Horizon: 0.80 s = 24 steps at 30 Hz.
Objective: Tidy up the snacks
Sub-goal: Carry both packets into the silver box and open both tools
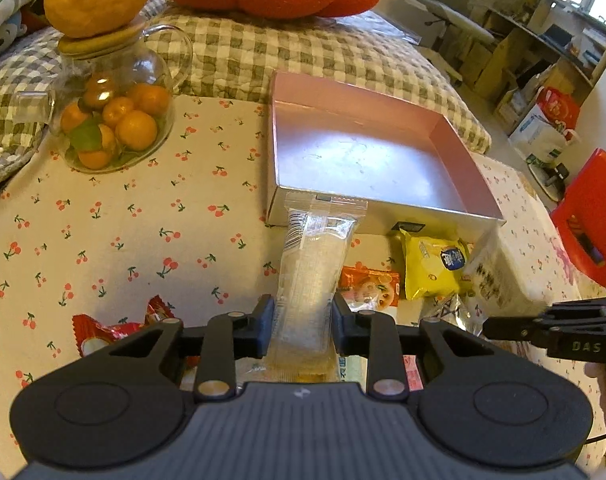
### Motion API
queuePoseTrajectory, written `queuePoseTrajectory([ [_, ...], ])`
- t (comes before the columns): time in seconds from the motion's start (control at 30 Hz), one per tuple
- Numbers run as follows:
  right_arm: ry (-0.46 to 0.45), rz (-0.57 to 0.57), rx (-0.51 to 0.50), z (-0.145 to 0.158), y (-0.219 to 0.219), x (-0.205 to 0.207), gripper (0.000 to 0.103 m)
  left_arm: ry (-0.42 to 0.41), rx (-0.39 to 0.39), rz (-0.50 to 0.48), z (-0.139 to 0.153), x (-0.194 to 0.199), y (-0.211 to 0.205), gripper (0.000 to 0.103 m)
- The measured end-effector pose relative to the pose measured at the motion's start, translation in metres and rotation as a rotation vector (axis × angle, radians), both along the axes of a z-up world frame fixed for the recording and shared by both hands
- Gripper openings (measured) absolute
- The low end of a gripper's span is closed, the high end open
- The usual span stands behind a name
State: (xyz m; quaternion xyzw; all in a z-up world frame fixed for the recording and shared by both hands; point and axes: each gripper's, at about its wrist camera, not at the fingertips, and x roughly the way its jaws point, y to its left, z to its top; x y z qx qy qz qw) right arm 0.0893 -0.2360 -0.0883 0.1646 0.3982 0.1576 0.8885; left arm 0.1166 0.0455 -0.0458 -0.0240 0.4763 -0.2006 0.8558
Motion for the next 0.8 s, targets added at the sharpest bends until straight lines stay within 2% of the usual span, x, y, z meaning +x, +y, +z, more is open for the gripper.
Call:
queuePoseTrajectory([
  [0.13, -0.004, -0.043, -0.018, -0.005, -0.004, 0.002, 0.036, 0.012, 0.012, -0.005, -0.004, 0.0, -0.005, 0.026],
  [0.23, -0.034, -0.062, -0.016, -0.005, -0.007, 0.004, 0.036, 0.018, 0.016, -0.007, -0.006, 0.001, -0.008, 0.026],
  [0.3, -0.046, -0.079, -0.035, -0.005, -0.006, 0.005, 0.03, 0.018, 0.017, -0.005, -0.007, 0.001, -0.009, 0.026],
  [0.33, -0.048, -0.082, -0.042, -0.004, -0.005, 0.007, 0.015, 0.018, 0.016, -0.004, -0.006, 0.001, -0.009, 0.026],
  [0.37, -0.051, -0.081, -0.049, -0.004, -0.004, 0.007, 0.013, 0.017, 0.014, -0.003, -0.006, 0.001, -0.009, 0.026],
  [0.53, -0.096, -0.085, -0.075, 0.005, 0.002, -0.001, 0.012, 0.01, -0.012, 0.005, 0.0, -0.001, -0.009, 0.026],
  [0.8, -0.168, -0.144, 0.0, 0.04, -0.012, -0.018, 0.012, -0.056, -0.046, 0.01, 0.026, -0.004, -0.013, 0.026],
])
